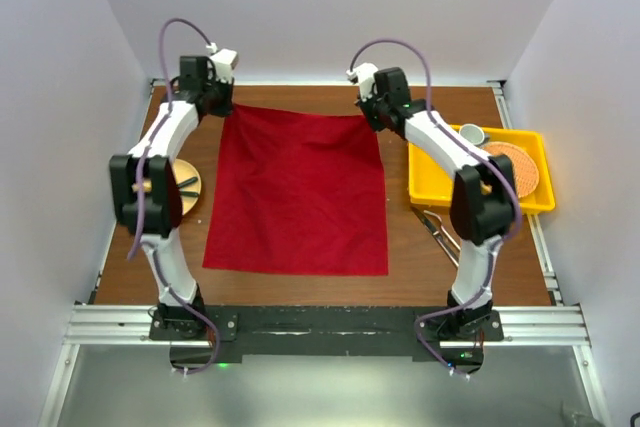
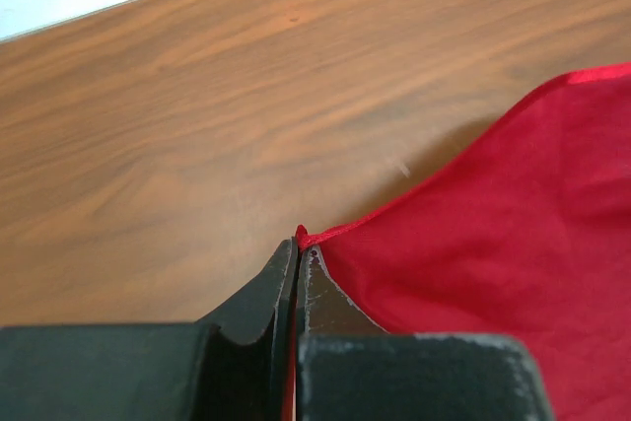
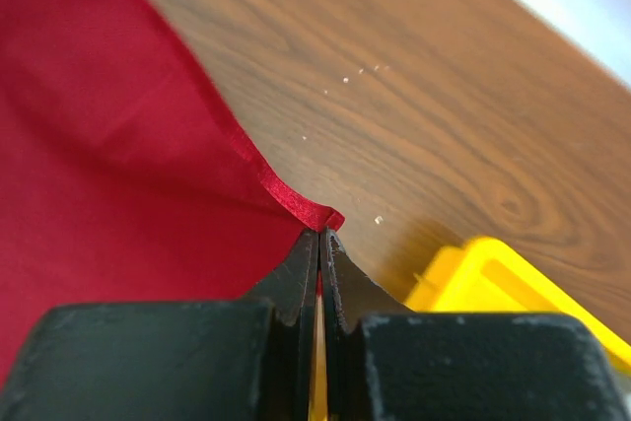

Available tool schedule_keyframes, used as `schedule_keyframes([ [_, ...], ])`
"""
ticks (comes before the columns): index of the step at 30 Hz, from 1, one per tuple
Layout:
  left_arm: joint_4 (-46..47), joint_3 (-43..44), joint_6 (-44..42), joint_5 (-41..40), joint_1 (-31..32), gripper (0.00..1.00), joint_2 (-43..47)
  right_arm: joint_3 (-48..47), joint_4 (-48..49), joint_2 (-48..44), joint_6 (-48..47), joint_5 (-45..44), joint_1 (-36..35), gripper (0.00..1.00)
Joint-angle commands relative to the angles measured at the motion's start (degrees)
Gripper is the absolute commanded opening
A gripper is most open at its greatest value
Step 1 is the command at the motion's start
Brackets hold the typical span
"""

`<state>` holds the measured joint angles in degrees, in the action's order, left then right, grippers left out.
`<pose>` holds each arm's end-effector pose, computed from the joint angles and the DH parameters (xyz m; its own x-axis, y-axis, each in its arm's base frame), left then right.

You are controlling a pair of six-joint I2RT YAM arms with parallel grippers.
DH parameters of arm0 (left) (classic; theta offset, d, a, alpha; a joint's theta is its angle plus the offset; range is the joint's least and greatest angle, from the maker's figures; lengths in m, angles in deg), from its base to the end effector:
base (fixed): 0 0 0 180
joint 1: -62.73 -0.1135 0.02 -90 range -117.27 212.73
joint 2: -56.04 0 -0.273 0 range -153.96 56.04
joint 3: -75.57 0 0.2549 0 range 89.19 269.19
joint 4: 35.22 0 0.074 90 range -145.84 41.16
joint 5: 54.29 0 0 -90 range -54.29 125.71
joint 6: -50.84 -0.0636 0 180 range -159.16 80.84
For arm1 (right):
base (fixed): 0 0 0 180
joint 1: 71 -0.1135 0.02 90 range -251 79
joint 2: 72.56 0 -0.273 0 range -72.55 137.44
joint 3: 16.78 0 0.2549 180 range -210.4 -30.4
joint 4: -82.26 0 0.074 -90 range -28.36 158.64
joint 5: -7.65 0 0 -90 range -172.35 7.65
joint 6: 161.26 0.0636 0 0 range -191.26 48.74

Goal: Fold the napkin into a case and place the utensils inside
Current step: Flatten out the crumpled napkin at the center of the board, then flatten the napkin at the center of the board.

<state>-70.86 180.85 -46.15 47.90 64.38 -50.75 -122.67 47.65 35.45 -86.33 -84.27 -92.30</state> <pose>0.4616 -0.0267 0.2859 -0.5753 0.1356 -0.8067 0.2684 0.9629 -0.0296 0.4381 0.1685 0.2814 -0.4501 -0.4544 -0.7687 -0.4713 0.8521 -0.2277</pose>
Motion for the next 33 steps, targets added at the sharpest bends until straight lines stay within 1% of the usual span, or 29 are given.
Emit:
schedule_keyframes([
  [1,2.2,12.9,1.2,-0.2,0.5,0.00,-13.7,-8.3,4.1,9.3,-2.0,-4.7,0.6,0.00],
  [2,2.2,14.7,1.0,-0.2,0.5,0.00,-15.7,-11.4,4.1,11.3,-1.4,-6.0,0.9,0.02],
  [3,2.4,16.2,0.9,-0.8,0.4,0.02,-17.5,-12.9,3.9,14.5,-1.1,-6.6,1.1,0.15],
  [4,2.6,19.1,1.0,-1.5,0.3,0.13,-20.4,-14.6,3.4,16.2,-0.8,-7.4,1.3,0.25],
  [5,2.3,20.9,1.0,-2.1,0.2,0.22,-21.6,-17.9,1.6,17.3,-0.2,-8.1,1.9,0.35],
  [6,1.9,22.8,1.0,-2.8,-0.1,0.34,-22.7,-19.5,0.5,19.1,0.1,-8.2,2.1,0.57],
  [7,1.5,26.3,1.0,-3.2,-0.2,0.53,-24.0,-21.5,-0.4,19.3,0.3,-8.1,2.4,0.64],
  [8,0.5,27.6,0.7,-3.8,-0.2,0.58,-24.0,-22.1,-2.0,19.3,0.5,-7.5,2.7,0.70],
  [9,0.2,28.1,0.0,-3.9,-0.3,0.66,-23.6,-22.3,-2.6,18.8,0.4,-6.9,2.8,0.76],
  [10,0.1,27.1,-0.7,-4.4,-0.3,0.75,-21.5,-22.2,-3.1,17.5,0.2,-6.5,2.8,0.79],
  [11,0.1,26.0,-1.7,-5.8,-0.3,0.76,-20.1,-22.1,-3.3,16.9,-0.4,-6.4,2.9,0.81],
  [12,0.0,24.5,-2.2,-6.1,-0.5,0.77,-18.7,-22.2,-3.6,16.5,-0.8,-6.2,2.8,0.82],
  [13,-0.6,21.1,-2.9,-5.9,-0.5,0.77,-15.5,-22.9,-5.3,15.9,-1.3,-5.5,3.0,0.82],
  [15,-1.8,16.3,-5.0,-4.6,-0.6,0.76,-11.9,-23.9,-8.3,15.7,-3.1,-0.9,3.3,0.80],
  [16,-2.3,11.3,-5.7,-3.3,-0.6,0.73,-8.0,-24.8,-11.6,15.7,-3.9,0.8,3.2,0.78],
  [17,-4.2,9.1,-6.8,-0.8,-0.6,0.71,-6.1,-24.8,-13.1,15.4,-5.2,1.6,3.2,0.77],
  [18,-5.1,4.7,-6.9,0.4,-0.6,0.67,-4.2,-24.8,-14.6,15.2,-5.8,3.7,3.2,0.75],
  [19,-6.3,2.8,-6.9,1.7,-0.6,0.64,-1.3,-24.5,-17.3,15.0,-6.5,7.0,3.2,0.74],
  [20,-9.0,0.8,-7.0,4.5,-0.6,0.61,0.2,-24.5,-18.7,14.9,-7.6,8.5,3.1,0.71],
  [21,-10.2,-3.1,-6.8,5.7,-0.5,0.53,1.3,-24.4,-20.0,14.8,-8.0,9.9,3.1,0.68],
  [22,-11.3,-5.2,-6.5,6.8,-0.5,0.49,3.6,-23.6,-21.8,14.8,-8.4,11.2,2.8,0.66],
  [23,-12.8,-7.3,-5.9,8.7,-0.4,0.47,4.6,-23.2,-22.9,14.9,-9.4,11.8,2.6,0.60],
  [24,-13.4,-11.5,-5.8,9.3,-0.3,0.41,5.5,-22.8,-23.6,15.0,-10.0,12.3,2.4,0.55],
  [26,-13.7,-15.3,-5.8,9.9,0.2,0.37,7.7,-20.5,-24.6,15.0,-11.1,12.8,2.1,0.49],
  [27,-13.6,-18.4,-5.7,9.5,0.5,0.35,8.3,-19.6,-24.7,15.0,-11.2,12.7,1.9,0.43],
  [28,-13.1,-19.7,-5.7,9.2,0.5,0.34,8.8,-18.1,-24.6,15.0,-11.5,12.7,1.8,0.40],
  [29,-13.0,-20.7,-5.6,8.2,0.7,0.33,8.8,-17.4,-24.9,15.2,-12.1,12.3,1.5,0.38],
  [30,-13.0,-21.8,-5.3,7.7,0.7,0.29,8.4,-16.8,-25.1,15.4,-12.3,12.0,1.4,0.33],
  [33,-13.4,-22.0,-5.1,5.0,0.7,0.24,5.4,-14.3,-25.2,15.6,-13.8,10.9,1.4,0.25],
])
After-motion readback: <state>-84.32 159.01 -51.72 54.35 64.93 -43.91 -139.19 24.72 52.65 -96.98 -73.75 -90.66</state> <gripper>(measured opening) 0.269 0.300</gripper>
